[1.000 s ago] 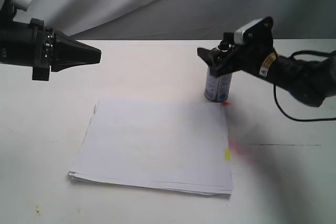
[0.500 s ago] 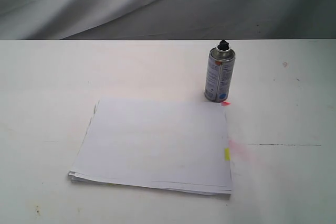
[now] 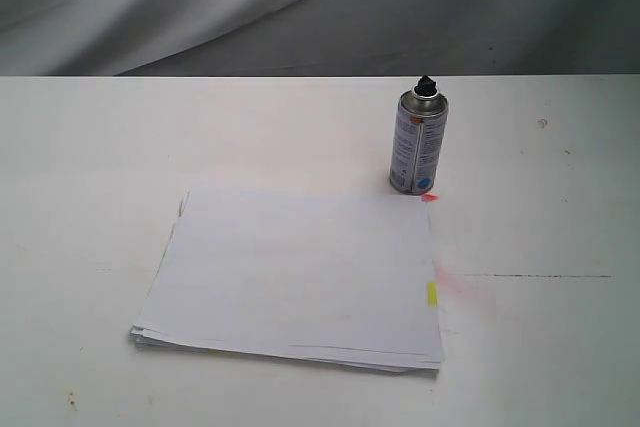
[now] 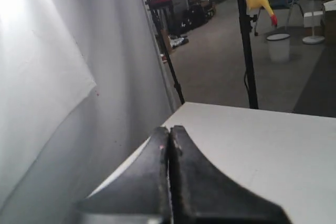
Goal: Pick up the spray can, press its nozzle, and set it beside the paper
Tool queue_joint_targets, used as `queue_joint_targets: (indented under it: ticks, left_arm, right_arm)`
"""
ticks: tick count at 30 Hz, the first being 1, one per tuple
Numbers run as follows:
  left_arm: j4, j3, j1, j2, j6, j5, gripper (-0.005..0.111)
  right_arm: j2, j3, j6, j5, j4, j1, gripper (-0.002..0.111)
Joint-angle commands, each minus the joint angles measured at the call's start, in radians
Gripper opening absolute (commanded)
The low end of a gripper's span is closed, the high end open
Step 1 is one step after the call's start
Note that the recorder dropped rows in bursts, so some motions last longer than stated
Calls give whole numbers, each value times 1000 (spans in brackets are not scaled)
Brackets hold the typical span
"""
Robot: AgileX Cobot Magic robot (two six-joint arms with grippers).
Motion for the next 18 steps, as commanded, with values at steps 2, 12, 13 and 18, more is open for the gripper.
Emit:
queue_joint_targets:
  ticks: [2, 12, 13, 18]
  left_arm:
    - [29, 82, -84, -41, -53, -3, 0]
    - [-388, 481, -109, -24, 364, -171, 0]
    - [-388, 497, -109, -14, 364, -189, 0]
    - [-388, 551, -109, 50, 358, -163, 0]
  right_arm:
    - [-211, 103, 24, -54, -17, -1, 12]
    - [-266, 404, 42, -31, -17, -1, 0]
    - [-251, 436, 42, -15, -17, -1, 0]
    - [-177, 555, 35, 61, -17, -1, 0]
